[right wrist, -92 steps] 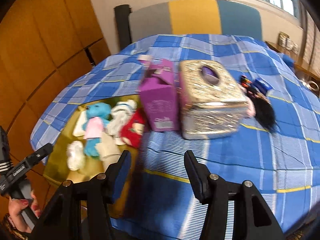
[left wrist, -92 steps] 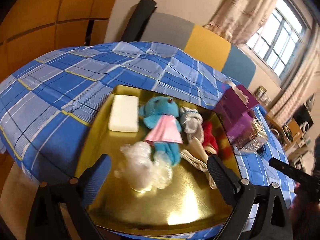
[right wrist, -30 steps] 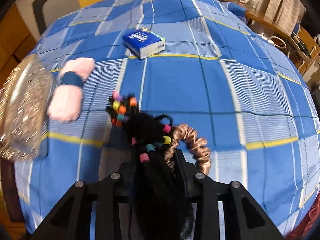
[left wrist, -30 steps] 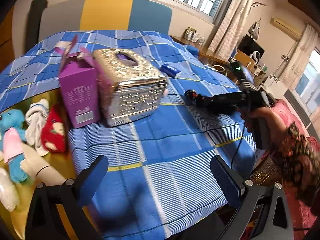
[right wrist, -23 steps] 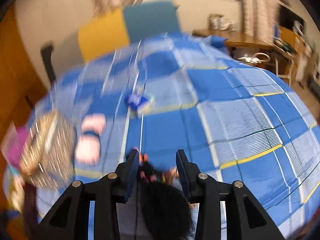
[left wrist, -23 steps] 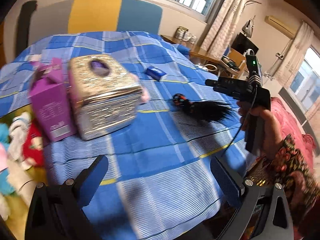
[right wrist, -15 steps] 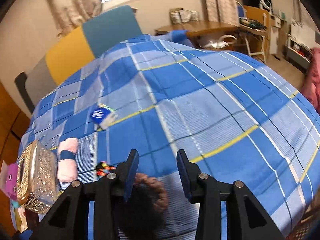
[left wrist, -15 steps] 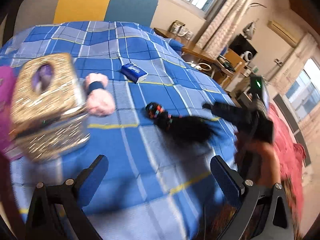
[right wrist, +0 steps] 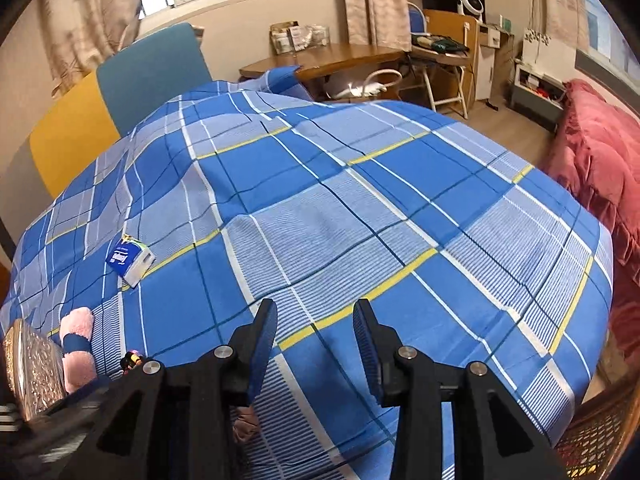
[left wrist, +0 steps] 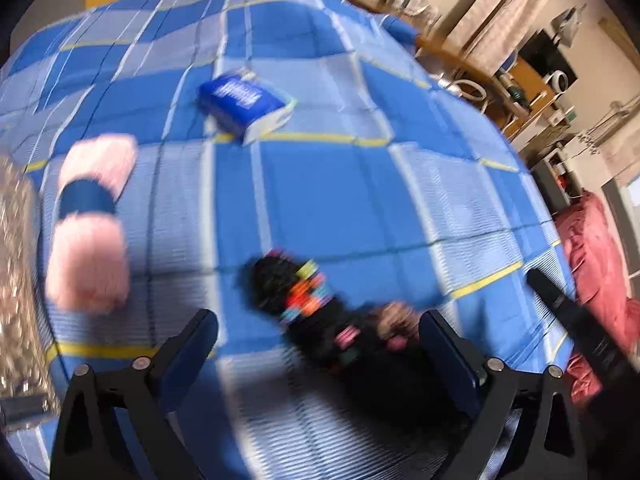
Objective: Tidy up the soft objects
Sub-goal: 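Grasp the brown scrunchie with the right tool and lift it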
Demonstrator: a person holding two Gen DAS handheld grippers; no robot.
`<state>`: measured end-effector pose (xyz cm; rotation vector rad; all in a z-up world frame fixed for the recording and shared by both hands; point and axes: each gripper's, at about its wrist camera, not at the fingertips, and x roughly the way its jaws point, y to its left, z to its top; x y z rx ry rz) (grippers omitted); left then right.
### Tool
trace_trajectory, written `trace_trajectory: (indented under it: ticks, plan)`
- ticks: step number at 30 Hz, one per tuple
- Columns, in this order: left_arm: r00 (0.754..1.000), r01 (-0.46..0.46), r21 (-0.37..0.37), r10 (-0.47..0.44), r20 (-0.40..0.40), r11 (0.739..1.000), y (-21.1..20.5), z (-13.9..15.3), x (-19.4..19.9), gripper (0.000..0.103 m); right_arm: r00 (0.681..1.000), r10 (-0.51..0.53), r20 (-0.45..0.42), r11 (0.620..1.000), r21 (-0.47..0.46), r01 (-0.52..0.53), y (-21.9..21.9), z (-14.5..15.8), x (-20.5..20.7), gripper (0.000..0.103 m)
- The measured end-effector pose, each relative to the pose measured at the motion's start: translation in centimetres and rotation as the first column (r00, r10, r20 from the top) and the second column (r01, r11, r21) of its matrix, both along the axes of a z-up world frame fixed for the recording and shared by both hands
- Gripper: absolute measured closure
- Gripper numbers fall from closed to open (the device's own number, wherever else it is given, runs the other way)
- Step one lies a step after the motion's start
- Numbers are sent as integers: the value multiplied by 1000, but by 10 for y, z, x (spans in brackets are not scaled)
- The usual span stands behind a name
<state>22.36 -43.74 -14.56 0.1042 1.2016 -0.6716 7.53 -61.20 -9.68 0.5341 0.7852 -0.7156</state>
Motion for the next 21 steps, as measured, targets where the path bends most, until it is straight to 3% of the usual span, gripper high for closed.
trace_trajectory:
  ticks: [2, 5, 9, 12, 16, 21]
  plan:
    - [1000, -8, -15, 8, -1, 1000, 21, 0, -6, 3, 1000, 8, 6, 1000, 17, -8, 0, -1, 1, 64]
    - [997, -41, 22, 40, 67, 999, 57, 8, -18, 3, 999, 34, 30, 999, 4, -34, 6, 4, 3, 64]
    - [994, -110, -116, 110, -9, 987, 90, 13, -18, 3, 992, 99, 79, 995, 27, -101, 14, 6, 8, 64]
    - [992, -117, -156, 123, 33, 981, 92, 22, -21, 3, 970, 210, 121, 963, 143, -227, 20, -5, 22, 64]
    - [993, -90, -162, 102, 62, 983, 86, 27, -26, 2, 943, 329, -45, 930, 191, -315, 42, -32, 49, 64]
    - [992, -87, -157, 99, 74, 984, 78, 25, -24, 2, 879, 449, -160, 890, 167, -424, 70, -47, 70, 64]
